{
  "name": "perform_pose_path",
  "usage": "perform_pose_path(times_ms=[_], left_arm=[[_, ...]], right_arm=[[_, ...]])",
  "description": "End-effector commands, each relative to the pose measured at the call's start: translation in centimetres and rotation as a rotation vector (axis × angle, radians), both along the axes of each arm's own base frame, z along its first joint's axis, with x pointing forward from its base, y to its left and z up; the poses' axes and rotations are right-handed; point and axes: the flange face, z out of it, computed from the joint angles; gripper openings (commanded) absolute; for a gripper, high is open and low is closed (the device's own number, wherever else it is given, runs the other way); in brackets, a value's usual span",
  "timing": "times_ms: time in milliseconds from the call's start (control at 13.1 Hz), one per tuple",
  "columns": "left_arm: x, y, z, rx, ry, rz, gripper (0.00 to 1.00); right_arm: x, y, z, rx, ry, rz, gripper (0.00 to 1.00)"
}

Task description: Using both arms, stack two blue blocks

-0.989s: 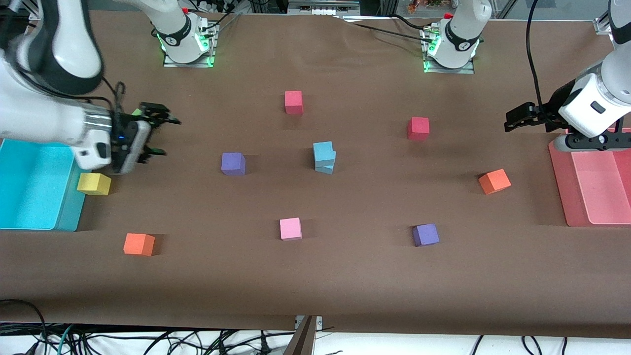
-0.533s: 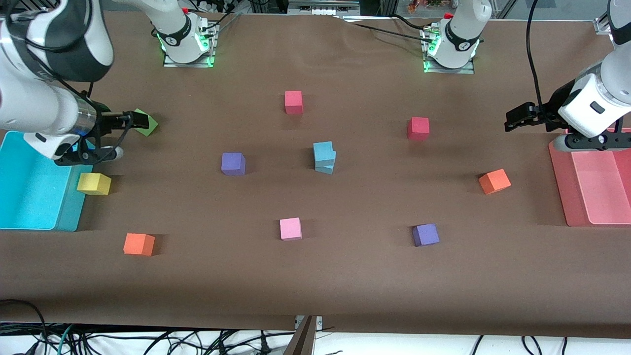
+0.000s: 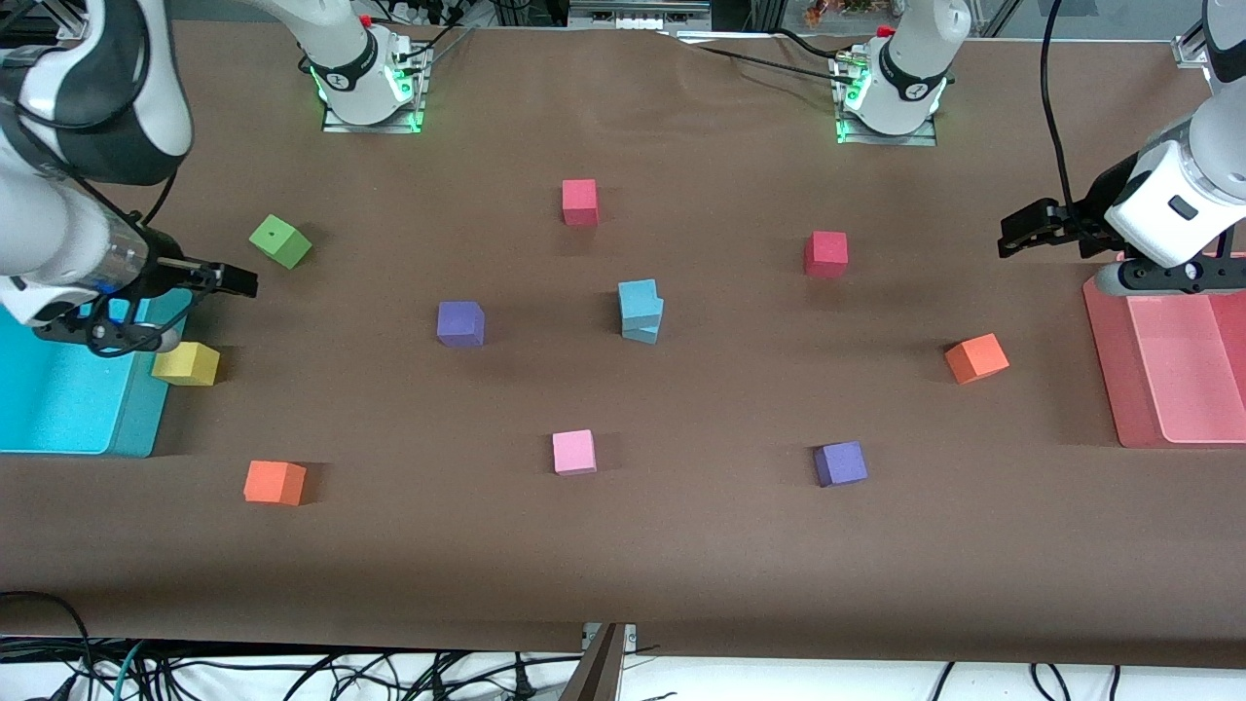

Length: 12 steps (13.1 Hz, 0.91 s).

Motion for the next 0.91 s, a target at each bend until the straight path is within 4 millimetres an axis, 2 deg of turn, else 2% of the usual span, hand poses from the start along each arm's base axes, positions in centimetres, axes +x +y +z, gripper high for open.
perform_pose_path(times_ms=[0, 76, 152, 304, 380, 533, 685, 837], left_arm=[[-0.9, 0.4, 0.5, 0.016, 0.0, -0.025, 1.0], [-0.9, 0.4, 0.5, 0.016, 0.0, -0.025, 1.0], [-0.9, 0.4, 0.5, 0.016, 0.0, -0.025, 1.0], [-1.0, 0.4, 0.4, 0.016, 0.002, -0.027, 1.0], [-1.0, 0.4, 0.5, 0.016, 0.002, -0.027, 1.0], [-1.0, 0.4, 0.5, 0.016, 0.002, -0.027, 1.0], [-1.0, 0.4, 0.5, 0.016, 0.002, -0.027, 1.0], [-1.0, 0.4, 0.5, 0.016, 0.002, -0.027, 1.0]], right_arm=[[-1.9, -4.6, 3.5, -0.005, -0.069, 0.096, 1.0], [-2.4, -6.5, 5.1, 0.006, -0.118, 0.077, 1.0], [-2.3, -6.7, 6.4, 0.001, -0.163, 0.094, 1.0], [-3.3, -5.4, 8.4, -0.015, -0.189, 0.121, 1.0], [-3.8, -5.0, 8.8, -0.014, -0.195, 0.107, 1.0], [-3.6, -5.1, 8.0, 0.006, -0.215, 0.082, 1.0], [-3.4, -4.9, 6.1, 0.036, -0.21, 0.073, 1.0], [-3.3, -4.4, 5.9, 0.036, -0.209, 0.084, 1.0]])
